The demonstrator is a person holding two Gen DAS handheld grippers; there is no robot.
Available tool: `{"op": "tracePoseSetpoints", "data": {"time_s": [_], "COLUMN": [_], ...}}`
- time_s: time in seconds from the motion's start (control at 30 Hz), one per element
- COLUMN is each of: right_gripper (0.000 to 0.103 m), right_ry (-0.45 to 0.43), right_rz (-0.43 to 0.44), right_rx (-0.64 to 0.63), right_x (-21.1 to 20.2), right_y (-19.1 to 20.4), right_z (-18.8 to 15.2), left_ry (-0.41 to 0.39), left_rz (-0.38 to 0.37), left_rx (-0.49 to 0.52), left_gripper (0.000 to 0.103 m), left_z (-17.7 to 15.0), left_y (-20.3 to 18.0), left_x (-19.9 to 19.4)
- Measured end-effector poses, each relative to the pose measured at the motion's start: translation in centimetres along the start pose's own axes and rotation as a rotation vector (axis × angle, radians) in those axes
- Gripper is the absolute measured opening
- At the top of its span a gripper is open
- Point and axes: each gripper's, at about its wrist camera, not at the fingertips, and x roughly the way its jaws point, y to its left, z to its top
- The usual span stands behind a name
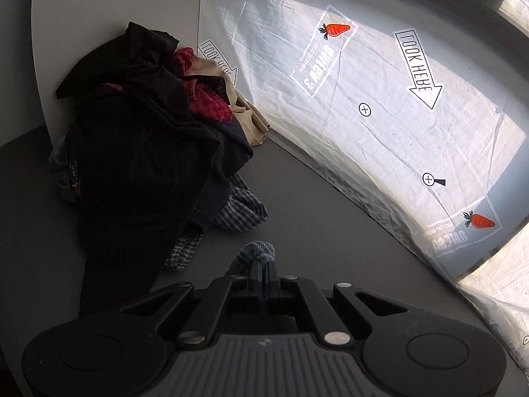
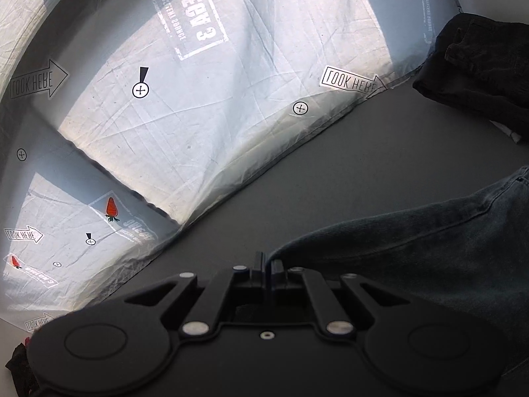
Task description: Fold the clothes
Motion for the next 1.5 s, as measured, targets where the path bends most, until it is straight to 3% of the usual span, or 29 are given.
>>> {"op": "tracePoseSetpoints", "data": {"time_s": [0.03, 0.1, 0.13, 0.27, 0.33, 0.37, 0.47, 0.6, 0.7, 0.8, 0.9, 0.93, 0.97, 1.0, 1.1, 1.23, 1.3, 1.37, 1.5], "right_gripper": [0.004, 0.005, 0.006, 0.016, 0.046, 0.050, 0.048, 0.048, 0.048, 0.048, 0.048, 0.048, 0.048, 0.048, 0.048, 0.049, 0.049, 0.053, 0.056], "right_ry": [0.002, 0.018, 0.026, 0.045, 0.018, -0.005, 0.029, 0.097, 0.117, 0.124, 0.123, 0.127, 0.124, 0.121, 0.105, 0.060, 0.043, 0.037, 0.012], "right_rz": [-0.021, -0.087, -0.121, -0.208, -0.213, -0.230, -0.260, -0.221, -0.205, -0.184, -0.145, -0.135, -0.131, -0.127, -0.118, -0.121, -0.131, -0.153, -0.233], "right_rx": [-0.012, -0.017, -0.019, -0.058, -0.119, -0.164, -0.237, -0.206, -0.220, -0.233, -0.219, -0.208, -0.199, -0.191, -0.168, -0.154, -0.144, -0.128, -0.136], "right_x": [1.2, 4.0, 5.5, 7.6, 7.1, 6.5, 6.0, 6.0, 5.9, 5.5, 5.0, 4.8, 4.5, 4.1, 2.8, 0.3, -0.7, -1.5, -3.1], "right_y": [0.2, 0.4, 0.5, 1.4, 2.1, 2.6, 3.1, 2.7, 3.1, 3.7, 4.2, 4.2, 4.2, 4.1, 3.8, 2.8, 1.8, 0.7, -1.6], "right_z": [0.5, 1.0, 1.3, -0.2, -1.8, -3.0, -5.3, -6.8, -7.4, -7.8, -8.1, -8.2, -8.2, -8.3, -8.4, -8.2, -8.3, -8.5, -8.8], "left_ry": [0.006, 0.011, 0.023, 0.067, 0.068, 0.072, 0.115, 0.180, 0.192, 0.190, 0.164, 0.154, 0.142, 0.135, 0.055, -0.168, -0.201, -0.158, 0.002], "left_rz": [-0.010, -0.016, 0.005, 0.048, 0.038, 0.040, 0.080, 0.167, 0.146, 0.093, 0.077, 0.089, 0.113, 0.105, 0.093, 0.107, 0.123, 0.136, 0.270], "left_rx": [0.020, 0.087, 0.118, 0.194, 0.210, 0.227, 0.285, 0.323, 0.305, 0.246, 0.104, 0.091, 0.087, 0.078, 0.028, 0.087, 0.091, 0.076, 0.145], "left_gripper": [0.003, 0.025, 0.030, 0.040, 0.054, 0.061, 0.064, 0.071, 0.078, 0.079, 0.074, 0.065, 0.037, 0.017, 0.015, 0.015, 0.015, 0.017, 0.023], "left_z": [0.5, 1.2, 1.4, 0.7, -0.5, -1.3, -4.1, -8.2, -10.3, -11.2, -11.3, -11.3, -11.2, -10.8, -9.0, -4.6, -3.1, -3.0, -5.7], "left_y": [-1.1, -3.9, -5.3, -7.5, -7.1, -6.6, -5.0, -2.7, -1.0, 0.2, 1.2, 1.1, 0.9, 0.9, 1.2, 1.0, 1.7, 3.0, 4.6], "left_x": [2.0, 6.4, 8.6, 13.6, 14.1, 14.2, 14.5, 14.6, 14.2, 14.1, 13.8, 13.7, 13.4, 13.1, 11.0, 5.7, 5.1, 6.1, 8.8]}}
